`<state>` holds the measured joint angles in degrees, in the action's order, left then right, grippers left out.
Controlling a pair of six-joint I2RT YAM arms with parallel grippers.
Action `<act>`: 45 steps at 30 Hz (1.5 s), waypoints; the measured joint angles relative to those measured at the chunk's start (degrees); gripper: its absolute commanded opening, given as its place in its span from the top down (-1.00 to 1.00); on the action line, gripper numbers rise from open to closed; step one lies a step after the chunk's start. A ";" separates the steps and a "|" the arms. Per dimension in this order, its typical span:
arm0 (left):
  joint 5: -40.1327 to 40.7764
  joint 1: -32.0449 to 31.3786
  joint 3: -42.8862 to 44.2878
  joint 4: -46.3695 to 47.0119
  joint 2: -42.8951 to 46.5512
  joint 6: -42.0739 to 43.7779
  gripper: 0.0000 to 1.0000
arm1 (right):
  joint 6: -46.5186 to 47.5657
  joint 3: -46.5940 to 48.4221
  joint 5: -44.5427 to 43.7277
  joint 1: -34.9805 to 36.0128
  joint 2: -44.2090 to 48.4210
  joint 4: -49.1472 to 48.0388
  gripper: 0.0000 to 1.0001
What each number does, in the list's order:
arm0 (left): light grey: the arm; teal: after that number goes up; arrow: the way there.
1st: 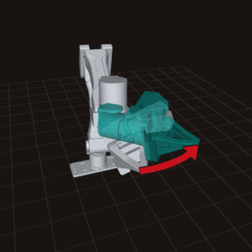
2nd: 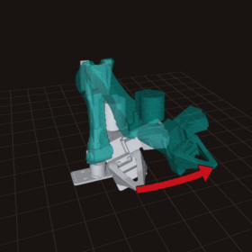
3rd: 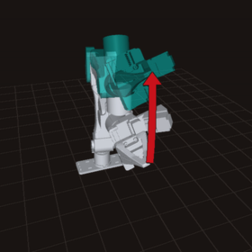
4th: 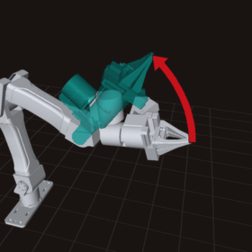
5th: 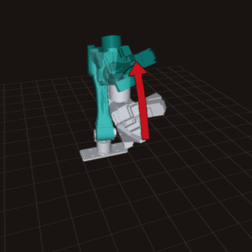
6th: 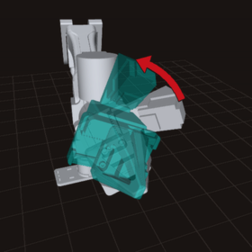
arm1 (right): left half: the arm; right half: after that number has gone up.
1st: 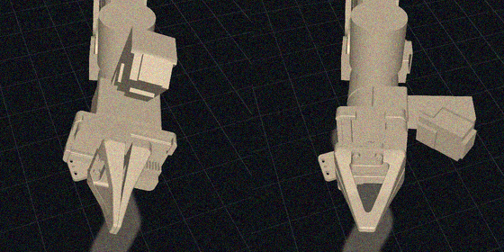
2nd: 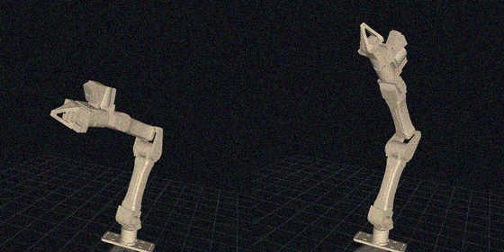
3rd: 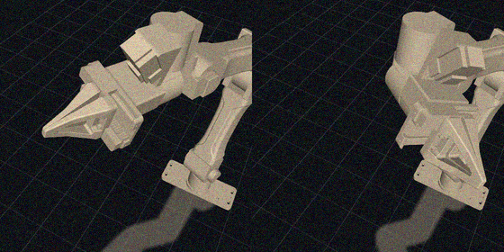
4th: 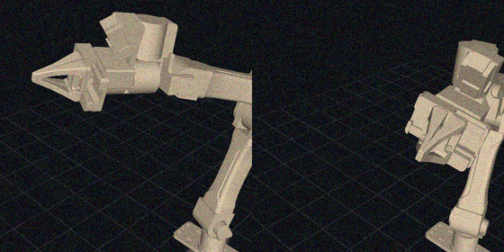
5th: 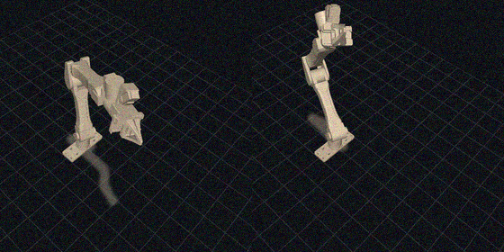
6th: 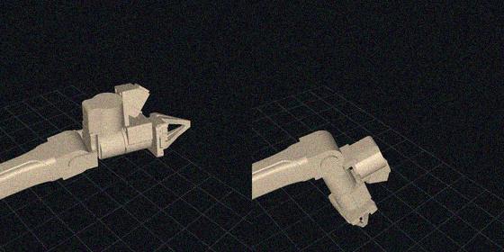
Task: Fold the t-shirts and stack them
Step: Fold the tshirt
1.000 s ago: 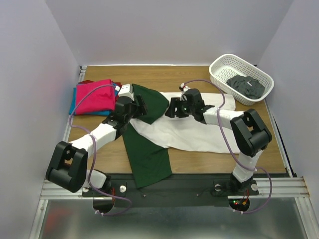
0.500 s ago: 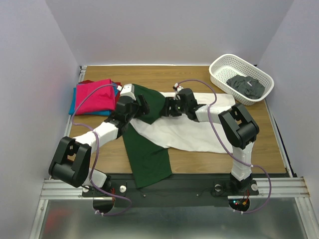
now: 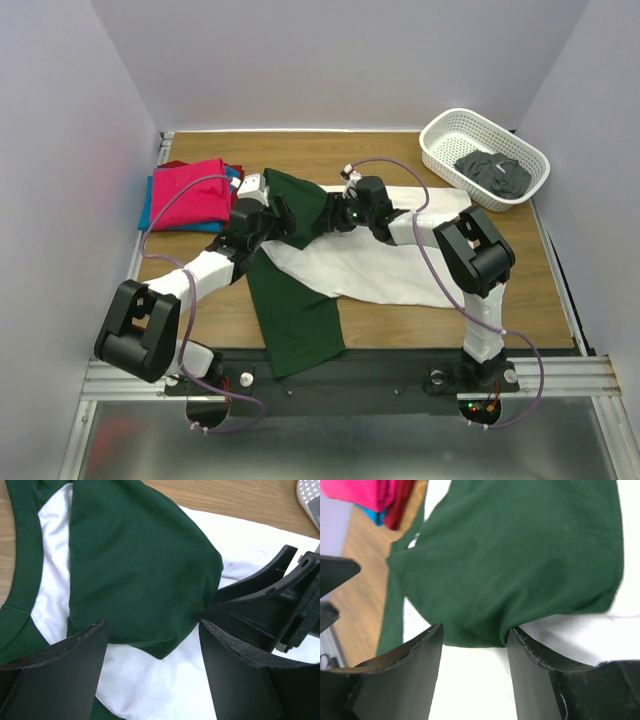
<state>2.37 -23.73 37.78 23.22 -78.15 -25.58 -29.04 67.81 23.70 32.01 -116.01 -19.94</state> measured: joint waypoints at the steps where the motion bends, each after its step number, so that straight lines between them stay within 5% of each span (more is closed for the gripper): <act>1: 0.00 0.22 -0.17 0.04 0.28 0.00 -0.68 | -0.42 0.00 0.90 0.04 0.02 -0.46 -0.17; 21: -0.96 4.48 -2.67 -0.28 3.72 0.04 -0.68 | -4.28 -0.13 6.45 0.04 9.31 -2.01 -0.27; 30: -2.01 5.11 0.09 -0.22 -2.93 -0.22 -0.68 | -1.51 -3.10 -5.09 0.07 10.99 3.28 -0.54; 38: -0.96 5.22 1.16 0.50 -6.82 -0.63 -0.47 | 1.42 -10.16 -9.97 0.22 14.43 6.14 -0.16; 45: 0.13 5.22 -1.31 1.68 -6.99 -0.39 -0.39 | 2.01 -10.67 -9.38 1.22 14.34 5.95 -0.13</act>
<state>2.50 -18.50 36.47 24.91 -85.14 -25.98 -27.03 57.14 14.33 33.23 -101.67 -14.00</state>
